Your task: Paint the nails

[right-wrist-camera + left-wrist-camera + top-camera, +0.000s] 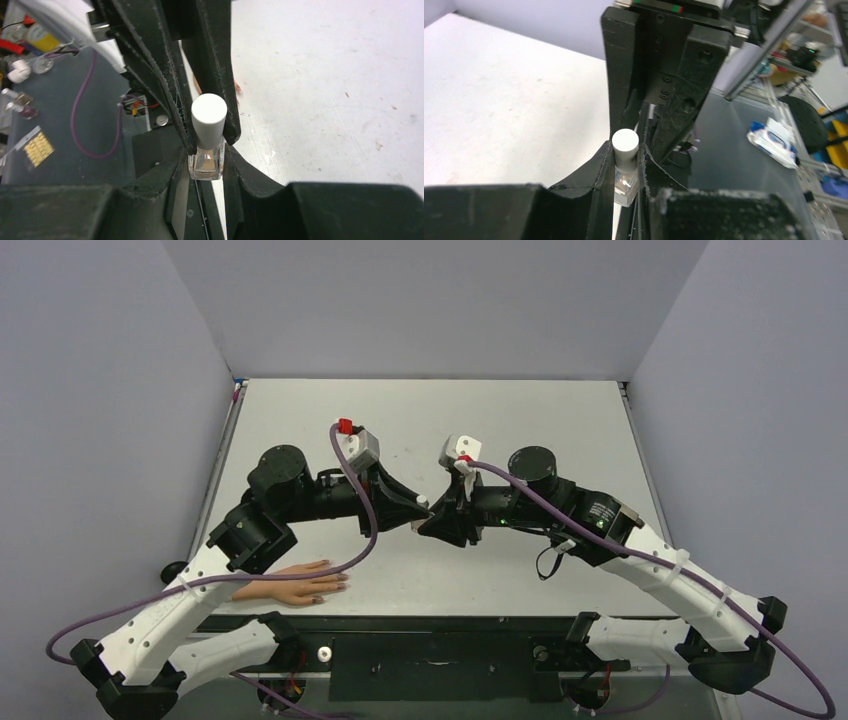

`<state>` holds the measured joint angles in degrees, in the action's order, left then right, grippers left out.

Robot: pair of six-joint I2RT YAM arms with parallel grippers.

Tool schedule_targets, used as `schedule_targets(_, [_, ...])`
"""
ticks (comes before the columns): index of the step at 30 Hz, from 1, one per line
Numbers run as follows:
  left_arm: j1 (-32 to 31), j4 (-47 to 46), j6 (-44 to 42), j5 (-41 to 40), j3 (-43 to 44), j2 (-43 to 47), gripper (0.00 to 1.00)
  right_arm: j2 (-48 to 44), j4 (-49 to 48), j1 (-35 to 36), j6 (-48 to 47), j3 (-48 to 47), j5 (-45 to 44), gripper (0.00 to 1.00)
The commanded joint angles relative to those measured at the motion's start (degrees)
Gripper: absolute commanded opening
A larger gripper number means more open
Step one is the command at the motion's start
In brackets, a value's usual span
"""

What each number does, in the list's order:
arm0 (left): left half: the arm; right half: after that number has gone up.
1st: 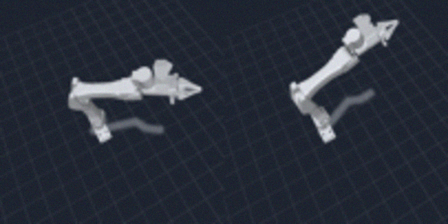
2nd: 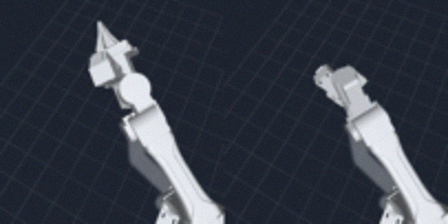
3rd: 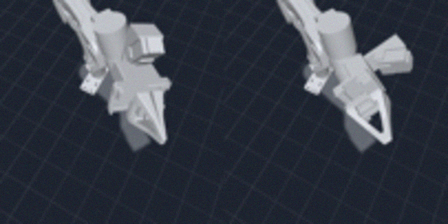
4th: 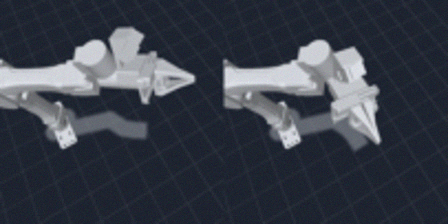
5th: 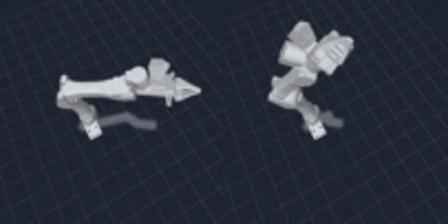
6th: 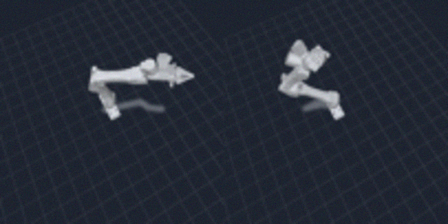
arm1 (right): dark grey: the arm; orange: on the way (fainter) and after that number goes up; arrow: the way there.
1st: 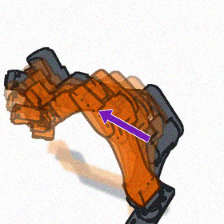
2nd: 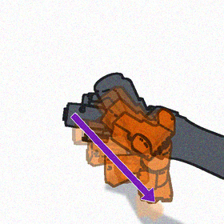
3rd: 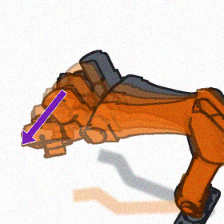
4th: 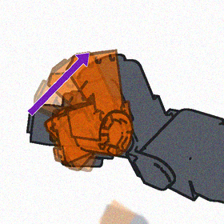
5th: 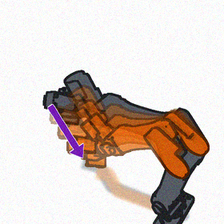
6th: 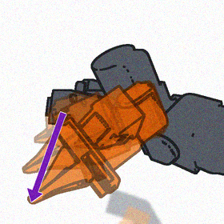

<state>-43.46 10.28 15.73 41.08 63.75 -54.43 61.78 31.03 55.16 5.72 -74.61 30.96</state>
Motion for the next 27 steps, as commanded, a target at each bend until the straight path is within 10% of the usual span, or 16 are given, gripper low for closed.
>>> schedule_targets(1, [-2.95,5.51,-0.06,-11.26,2.57,0.14,0.00,1.46,-5.28,-0.75,2.79,-4.24,-12.12,0.00])
schedule_targets(10, [-6.43,6.60,0.17,-20.61,3.18,0.34,0.03,3.25,-4.58,-0.75,3.94,-5.75,-13.91,0.00])
schedule_targets(20, [-6.42,11.62,-2.18,-15.05,8.30,0.14,0.56,0.85,-3.14,-0.75,3.12,-3.85,-10.34,0.00])
schedule_targets(27, [-6.29,14.97,-4.82,-12.24,11.24,1.15,0.63,-2.41,-2.99,-0.70,1.52,-1.42,-3.21,0.00])
